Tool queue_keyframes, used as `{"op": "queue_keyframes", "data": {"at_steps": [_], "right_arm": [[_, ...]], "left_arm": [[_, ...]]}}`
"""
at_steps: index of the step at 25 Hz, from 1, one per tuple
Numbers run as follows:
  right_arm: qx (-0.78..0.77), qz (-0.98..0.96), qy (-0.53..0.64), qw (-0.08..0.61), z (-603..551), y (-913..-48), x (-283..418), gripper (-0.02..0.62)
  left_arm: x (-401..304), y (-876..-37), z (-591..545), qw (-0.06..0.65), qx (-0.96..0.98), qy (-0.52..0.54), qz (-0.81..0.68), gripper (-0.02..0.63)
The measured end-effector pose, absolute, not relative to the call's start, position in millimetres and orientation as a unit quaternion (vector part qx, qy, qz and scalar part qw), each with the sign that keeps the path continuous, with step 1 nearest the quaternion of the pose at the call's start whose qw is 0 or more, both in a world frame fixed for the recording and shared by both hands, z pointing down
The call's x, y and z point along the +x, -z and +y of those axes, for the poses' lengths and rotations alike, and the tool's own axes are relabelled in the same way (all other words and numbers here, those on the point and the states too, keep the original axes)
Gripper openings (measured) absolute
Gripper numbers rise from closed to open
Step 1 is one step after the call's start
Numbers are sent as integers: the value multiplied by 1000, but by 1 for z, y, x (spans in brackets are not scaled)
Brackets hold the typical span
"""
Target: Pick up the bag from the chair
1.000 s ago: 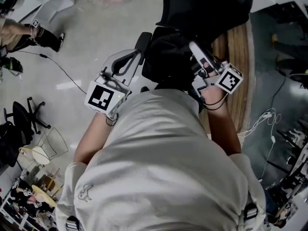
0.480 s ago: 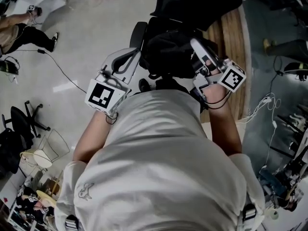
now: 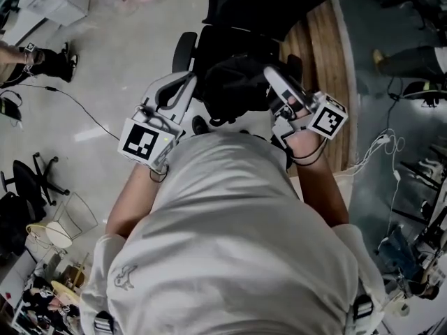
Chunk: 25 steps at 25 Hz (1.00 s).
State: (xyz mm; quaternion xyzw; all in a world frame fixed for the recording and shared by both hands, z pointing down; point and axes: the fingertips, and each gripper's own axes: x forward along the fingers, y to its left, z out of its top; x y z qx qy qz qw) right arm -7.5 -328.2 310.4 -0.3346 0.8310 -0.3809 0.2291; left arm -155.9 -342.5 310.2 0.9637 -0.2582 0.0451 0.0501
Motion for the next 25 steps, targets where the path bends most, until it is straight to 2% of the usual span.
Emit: {"op": "queue_keyframes", "data": {"at_steps": [10,25], "right_arm": [[-271,848,405,207,-259,-318,33,34],[-206,861,421,197,-177,-332,81,34]], "left_arm": [[-95,-313,-280,54,951,-53,-301,8],[-56,-335,-178,57,926,-76,-365,7]]}}
